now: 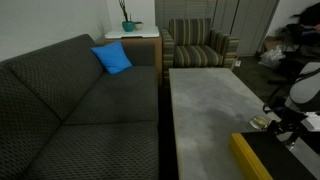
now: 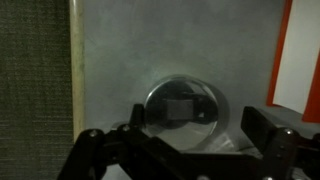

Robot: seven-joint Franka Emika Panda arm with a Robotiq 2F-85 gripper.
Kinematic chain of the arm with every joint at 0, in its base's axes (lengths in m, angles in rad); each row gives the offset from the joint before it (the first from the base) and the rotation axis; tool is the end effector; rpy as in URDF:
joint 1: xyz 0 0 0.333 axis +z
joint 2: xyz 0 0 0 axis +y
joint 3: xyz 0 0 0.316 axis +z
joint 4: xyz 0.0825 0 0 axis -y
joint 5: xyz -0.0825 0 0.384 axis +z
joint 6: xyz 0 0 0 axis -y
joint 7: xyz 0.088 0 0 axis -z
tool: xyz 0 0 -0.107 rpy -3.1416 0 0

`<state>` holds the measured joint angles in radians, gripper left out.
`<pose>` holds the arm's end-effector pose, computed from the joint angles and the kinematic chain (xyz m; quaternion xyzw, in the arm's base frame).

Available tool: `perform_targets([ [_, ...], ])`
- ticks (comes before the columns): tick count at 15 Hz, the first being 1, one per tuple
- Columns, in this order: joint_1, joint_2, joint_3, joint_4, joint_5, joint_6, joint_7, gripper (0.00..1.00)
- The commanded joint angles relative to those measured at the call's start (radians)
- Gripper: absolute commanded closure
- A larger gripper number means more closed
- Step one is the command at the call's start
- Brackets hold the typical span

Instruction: Close the silver container

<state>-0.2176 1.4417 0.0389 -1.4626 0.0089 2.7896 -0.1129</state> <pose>0.5609 -0.1013 -0.1779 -0.9967 0.0529 0.0533 0.0296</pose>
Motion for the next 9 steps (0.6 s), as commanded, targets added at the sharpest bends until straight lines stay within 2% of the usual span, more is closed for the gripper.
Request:
perform_targets([
  [1,0.039,0.031,-0.042,0.034,0.002,-0.012,0.029,0.0],
  [5,0.092,0.027,-0.098,0.026,0.003,-0.011,0.099,0.0],
  [8,0.104,0.028,-0.105,0.028,0.001,-0.012,0.113,0.0],
  [9,0.098,0.029,-0.099,0.028,0.0,-0.008,0.103,0.08],
])
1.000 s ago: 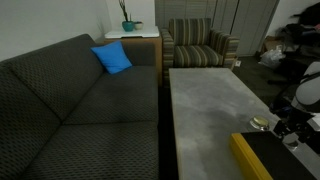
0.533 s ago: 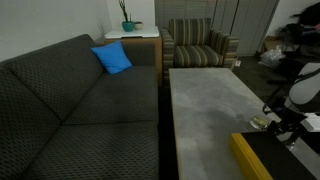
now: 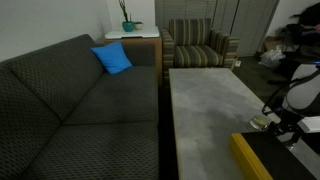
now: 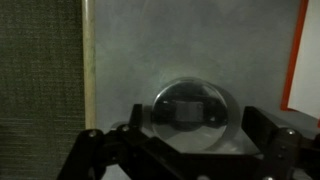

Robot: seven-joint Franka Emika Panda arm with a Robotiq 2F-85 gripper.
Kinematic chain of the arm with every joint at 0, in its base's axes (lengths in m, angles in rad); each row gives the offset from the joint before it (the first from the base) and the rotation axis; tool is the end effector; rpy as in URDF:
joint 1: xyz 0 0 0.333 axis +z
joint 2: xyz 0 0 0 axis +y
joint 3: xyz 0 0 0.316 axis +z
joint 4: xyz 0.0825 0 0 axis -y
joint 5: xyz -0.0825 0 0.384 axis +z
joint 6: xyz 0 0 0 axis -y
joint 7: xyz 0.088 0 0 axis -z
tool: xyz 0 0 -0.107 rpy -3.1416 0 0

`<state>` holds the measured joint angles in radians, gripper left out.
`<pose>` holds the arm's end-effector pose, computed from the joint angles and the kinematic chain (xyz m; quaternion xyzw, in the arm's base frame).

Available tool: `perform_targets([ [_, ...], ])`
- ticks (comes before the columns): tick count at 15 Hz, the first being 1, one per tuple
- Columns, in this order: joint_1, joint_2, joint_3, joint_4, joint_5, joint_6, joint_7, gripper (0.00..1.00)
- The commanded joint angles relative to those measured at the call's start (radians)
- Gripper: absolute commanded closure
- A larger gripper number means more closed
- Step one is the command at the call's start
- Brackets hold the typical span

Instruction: Close the silver container

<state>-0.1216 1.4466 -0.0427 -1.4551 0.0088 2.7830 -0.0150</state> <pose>0.5625 -0.0941 -0.1792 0.9962 -0.0613 -0.0604 0.0156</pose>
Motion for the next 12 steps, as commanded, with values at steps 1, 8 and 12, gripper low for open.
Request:
perform_targets([
  [1,-0.01,0.025,-0.005,0.022,0.0,0.004,-0.01,0.26],
  [8,-0.041,0.012,0.029,0.01,0.003,0.007,-0.048,0.56],
  [12,-0.015,-0.044,0.004,-0.055,-0.006,0.031,-0.029,0.56],
])
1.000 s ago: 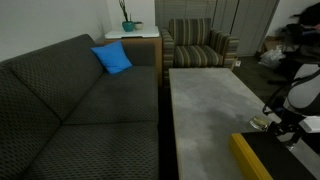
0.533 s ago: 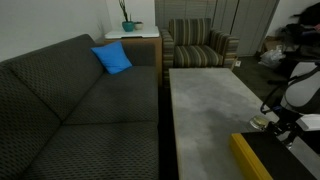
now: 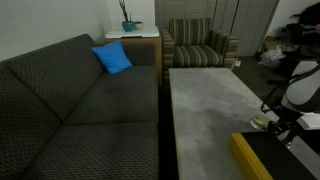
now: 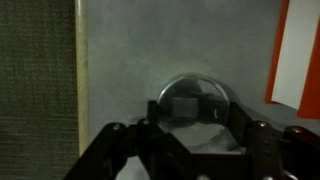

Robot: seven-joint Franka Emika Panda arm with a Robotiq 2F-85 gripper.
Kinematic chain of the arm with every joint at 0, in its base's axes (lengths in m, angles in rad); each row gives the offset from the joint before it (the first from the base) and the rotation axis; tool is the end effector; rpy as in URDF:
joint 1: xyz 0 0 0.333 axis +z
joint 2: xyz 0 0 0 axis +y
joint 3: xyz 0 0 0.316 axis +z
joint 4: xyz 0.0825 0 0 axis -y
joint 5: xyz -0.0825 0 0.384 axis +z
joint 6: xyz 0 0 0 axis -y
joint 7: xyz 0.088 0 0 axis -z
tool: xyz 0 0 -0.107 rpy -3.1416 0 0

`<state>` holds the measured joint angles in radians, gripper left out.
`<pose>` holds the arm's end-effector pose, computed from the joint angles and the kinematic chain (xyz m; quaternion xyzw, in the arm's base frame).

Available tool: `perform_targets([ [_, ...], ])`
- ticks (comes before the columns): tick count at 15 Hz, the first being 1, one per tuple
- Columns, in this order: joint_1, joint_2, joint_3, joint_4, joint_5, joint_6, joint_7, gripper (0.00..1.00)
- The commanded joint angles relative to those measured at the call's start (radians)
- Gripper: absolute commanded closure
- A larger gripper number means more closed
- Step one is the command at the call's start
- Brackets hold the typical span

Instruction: Close the silver container

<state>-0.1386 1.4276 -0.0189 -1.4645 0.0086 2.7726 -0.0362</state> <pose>0.5668 -0.0905 -0.1719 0.9966 -0.0571 -0.0601 0.0027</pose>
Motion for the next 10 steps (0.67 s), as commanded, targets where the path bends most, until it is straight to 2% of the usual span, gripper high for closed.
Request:
perform_targets([
  [1,0.017,-0.044,-0.035,-0.069,-0.009,0.055,0.002,0.56],
  [7,0.056,-0.15,-0.091,-0.188,-0.02,0.1,0.012,0.56],
  [10,0.054,-0.217,-0.087,-0.246,-0.034,0.11,-0.016,0.56],
])
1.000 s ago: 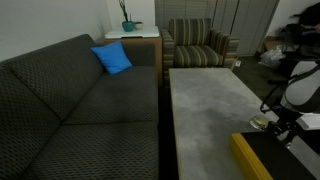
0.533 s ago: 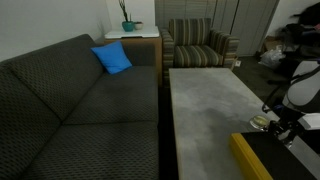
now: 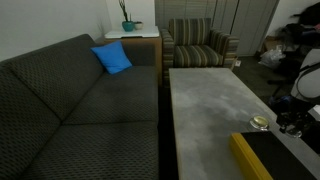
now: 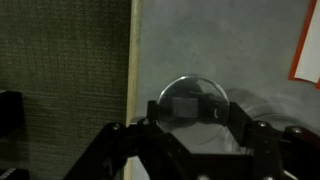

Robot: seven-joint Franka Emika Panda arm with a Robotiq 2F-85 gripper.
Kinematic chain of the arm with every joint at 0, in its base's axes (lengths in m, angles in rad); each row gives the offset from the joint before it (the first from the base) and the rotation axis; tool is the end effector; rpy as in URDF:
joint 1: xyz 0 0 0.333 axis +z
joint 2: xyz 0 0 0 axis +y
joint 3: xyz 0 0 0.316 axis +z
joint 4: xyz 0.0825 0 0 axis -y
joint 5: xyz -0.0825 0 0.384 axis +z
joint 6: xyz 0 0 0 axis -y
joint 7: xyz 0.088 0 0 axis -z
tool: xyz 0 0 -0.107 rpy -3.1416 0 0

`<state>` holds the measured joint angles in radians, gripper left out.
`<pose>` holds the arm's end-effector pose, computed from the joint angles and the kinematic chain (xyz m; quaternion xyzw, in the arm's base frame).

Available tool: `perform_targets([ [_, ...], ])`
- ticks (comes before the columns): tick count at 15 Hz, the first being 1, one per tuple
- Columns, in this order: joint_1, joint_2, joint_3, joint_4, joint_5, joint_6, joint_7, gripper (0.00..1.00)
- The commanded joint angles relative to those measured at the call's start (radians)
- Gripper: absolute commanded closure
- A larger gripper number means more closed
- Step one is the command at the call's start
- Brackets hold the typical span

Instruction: Close the silver container

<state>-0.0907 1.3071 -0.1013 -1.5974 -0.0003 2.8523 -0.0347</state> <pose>0.5706 -0.1126 -0.1267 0.9976 -0.0423 -0.0291 0.0468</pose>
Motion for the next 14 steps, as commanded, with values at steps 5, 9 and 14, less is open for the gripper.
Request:
perform_targets([
  [5,-0.039,-0.163,0.053,-0.169,-0.06,0.137,-0.109,0.56],
  [9,-0.071,-0.143,0.11,-0.14,-0.079,0.175,-0.16,0.56],
  [14,-0.084,-0.115,0.153,-0.1,-0.103,0.157,-0.203,0.56],
])
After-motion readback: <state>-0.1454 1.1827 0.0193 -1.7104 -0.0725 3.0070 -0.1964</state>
